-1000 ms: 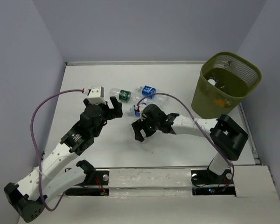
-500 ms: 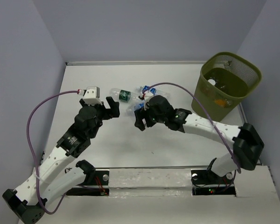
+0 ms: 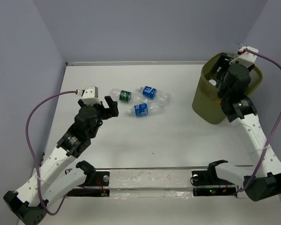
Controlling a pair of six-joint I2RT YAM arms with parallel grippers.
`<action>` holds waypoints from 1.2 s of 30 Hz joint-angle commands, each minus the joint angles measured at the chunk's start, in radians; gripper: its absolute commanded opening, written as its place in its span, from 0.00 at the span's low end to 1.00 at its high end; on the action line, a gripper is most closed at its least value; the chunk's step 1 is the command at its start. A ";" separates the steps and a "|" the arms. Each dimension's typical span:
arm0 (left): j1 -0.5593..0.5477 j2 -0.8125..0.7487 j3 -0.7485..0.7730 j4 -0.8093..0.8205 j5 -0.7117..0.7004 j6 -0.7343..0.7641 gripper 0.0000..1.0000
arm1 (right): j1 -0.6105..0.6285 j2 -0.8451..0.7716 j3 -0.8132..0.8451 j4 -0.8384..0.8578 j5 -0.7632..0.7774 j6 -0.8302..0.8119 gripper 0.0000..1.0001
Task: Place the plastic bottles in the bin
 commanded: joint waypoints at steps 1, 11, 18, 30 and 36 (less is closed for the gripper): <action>0.023 0.032 0.002 0.024 0.011 -0.014 0.99 | -0.095 0.015 -0.040 0.003 0.041 0.039 0.87; 0.168 0.148 0.014 0.028 0.172 -0.208 0.99 | -0.149 -0.010 0.004 0.002 -0.096 0.059 0.97; 0.260 0.271 -0.052 0.178 0.273 -0.451 0.99 | -0.047 0.027 -0.013 0.012 -0.819 0.113 0.81; 0.260 0.736 0.138 0.310 0.183 -0.575 0.99 | 0.141 0.541 0.282 -0.306 -0.937 -0.180 0.94; 0.265 0.880 0.265 0.312 0.102 -0.584 0.99 | 0.141 0.738 0.415 -0.412 -0.910 -0.312 0.96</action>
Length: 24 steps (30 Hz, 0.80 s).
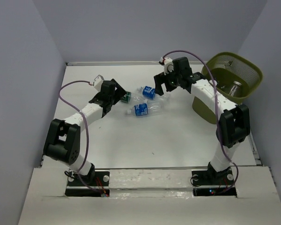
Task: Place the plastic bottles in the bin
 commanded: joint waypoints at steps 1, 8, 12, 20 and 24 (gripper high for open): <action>0.008 0.069 0.119 0.056 -0.073 -0.023 0.99 | 0.000 0.095 0.157 -0.106 -0.004 -0.131 0.96; 0.011 0.216 0.229 0.005 -0.045 0.006 0.99 | 0.000 0.328 0.370 -0.199 0.024 -0.204 0.96; 0.022 0.235 0.234 0.005 -0.047 0.018 0.99 | 0.000 0.407 0.468 -0.238 -0.018 -0.259 0.96; 0.037 0.291 0.259 0.008 -0.029 0.028 0.99 | 0.010 0.583 0.651 -0.303 -0.022 -0.313 0.95; 0.040 0.325 0.282 0.008 -0.025 0.032 0.99 | 0.019 0.631 0.695 -0.295 -0.029 -0.315 0.90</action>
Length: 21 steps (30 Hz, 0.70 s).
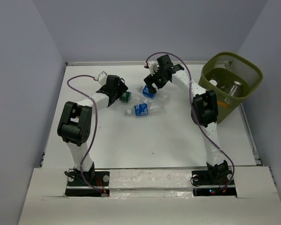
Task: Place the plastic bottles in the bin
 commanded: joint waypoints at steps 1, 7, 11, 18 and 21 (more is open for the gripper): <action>0.009 0.033 0.058 0.012 -0.009 0.019 0.99 | 0.014 0.037 0.076 -0.020 -0.022 -0.029 0.90; 0.016 0.067 0.085 0.023 -0.006 0.022 0.99 | 0.023 0.077 0.121 -0.015 -0.032 -0.055 0.85; 0.020 0.085 0.097 0.027 -0.010 0.024 0.97 | 0.023 0.085 0.118 0.011 -0.023 -0.060 0.70; 0.026 0.113 0.108 0.047 -0.016 0.033 0.91 | 0.023 0.008 0.079 0.167 0.070 -0.023 0.47; 0.030 0.119 0.108 0.059 -0.012 0.038 0.88 | 0.023 -0.105 0.043 0.280 0.101 0.018 0.47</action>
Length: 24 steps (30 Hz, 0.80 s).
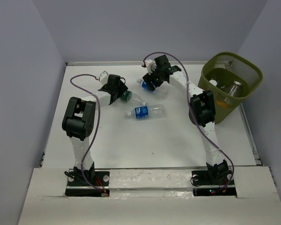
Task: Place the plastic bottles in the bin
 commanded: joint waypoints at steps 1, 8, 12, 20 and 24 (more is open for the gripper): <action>0.013 0.000 0.034 0.037 -0.014 0.020 0.87 | 0.004 -0.211 -0.025 0.226 0.061 0.061 0.46; 0.016 0.005 0.020 0.071 -0.017 0.032 0.77 | 0.004 -0.650 -0.307 0.526 0.178 0.179 0.45; 0.018 -0.024 -0.014 0.112 -0.022 0.034 0.72 | -0.060 -0.865 -0.467 0.658 0.409 0.207 0.43; 0.018 -0.087 -0.044 0.167 0.017 0.015 0.66 | -0.365 -1.095 -0.761 0.697 0.619 0.466 0.42; 0.018 -0.127 -0.058 0.201 0.041 0.014 0.62 | -0.422 -1.170 -0.913 0.697 0.615 0.572 0.45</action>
